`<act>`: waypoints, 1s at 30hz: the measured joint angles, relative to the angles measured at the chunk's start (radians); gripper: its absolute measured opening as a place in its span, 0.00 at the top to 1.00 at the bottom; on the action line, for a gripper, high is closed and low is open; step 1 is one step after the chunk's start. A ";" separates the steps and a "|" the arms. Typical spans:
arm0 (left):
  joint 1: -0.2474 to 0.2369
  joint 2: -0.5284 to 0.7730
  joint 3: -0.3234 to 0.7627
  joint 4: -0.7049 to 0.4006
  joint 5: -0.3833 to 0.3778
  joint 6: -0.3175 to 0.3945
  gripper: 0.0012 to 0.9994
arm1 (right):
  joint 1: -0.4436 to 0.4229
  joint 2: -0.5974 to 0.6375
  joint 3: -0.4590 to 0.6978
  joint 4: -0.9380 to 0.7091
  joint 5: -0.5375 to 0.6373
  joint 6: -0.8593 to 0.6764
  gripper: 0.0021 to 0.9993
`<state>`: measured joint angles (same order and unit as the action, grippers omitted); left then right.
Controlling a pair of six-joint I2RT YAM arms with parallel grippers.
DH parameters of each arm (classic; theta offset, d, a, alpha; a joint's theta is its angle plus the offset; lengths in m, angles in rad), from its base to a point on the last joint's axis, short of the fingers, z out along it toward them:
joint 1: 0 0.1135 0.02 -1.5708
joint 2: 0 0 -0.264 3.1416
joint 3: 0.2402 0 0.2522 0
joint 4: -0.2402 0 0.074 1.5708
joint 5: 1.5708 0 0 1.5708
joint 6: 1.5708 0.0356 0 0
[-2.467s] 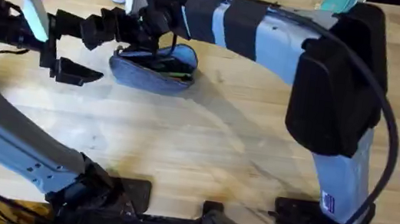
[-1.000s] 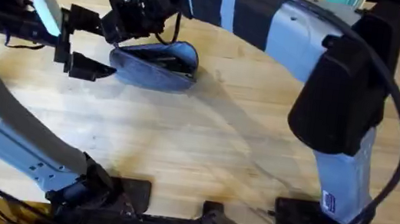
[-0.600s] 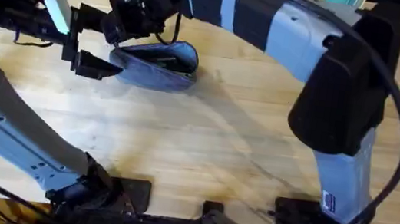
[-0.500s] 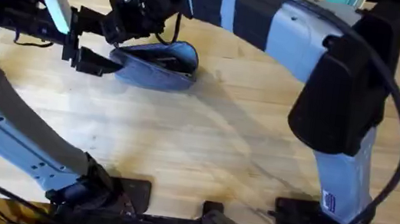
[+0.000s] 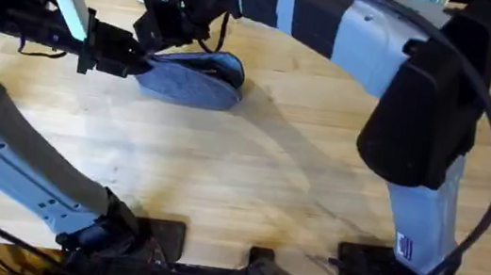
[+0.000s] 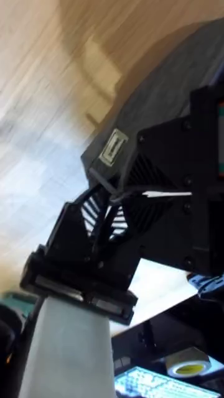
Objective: Unzip the bag, pick up the pens from the table one at a time and place them inside, then zip the bag closed.
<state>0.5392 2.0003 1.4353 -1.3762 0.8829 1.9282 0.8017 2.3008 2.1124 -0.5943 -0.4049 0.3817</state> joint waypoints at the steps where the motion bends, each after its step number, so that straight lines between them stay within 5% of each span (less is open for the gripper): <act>1: -0.001 0.000 0.000 -0.001 0.002 -0.001 0.96 | -0.002 -0.003 0.001 -0.021 0.013 0.000 0.97; 20: -0.035 0.000 0.000 -0.008 0.078 -0.007 0.96 | -0.124 -0.056 0.013 -0.269 0.177 0.041 0.97; 30: -0.035 0.000 0.000 -0.016 0.052 -0.010 0.96 | -0.279 -0.067 0.014 -0.448 0.246 0.037 0.97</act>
<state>0.5044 2.0003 1.4353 -1.3925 0.9351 1.9179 0.5225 2.2337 2.1269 -1.0422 -0.1591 0.4182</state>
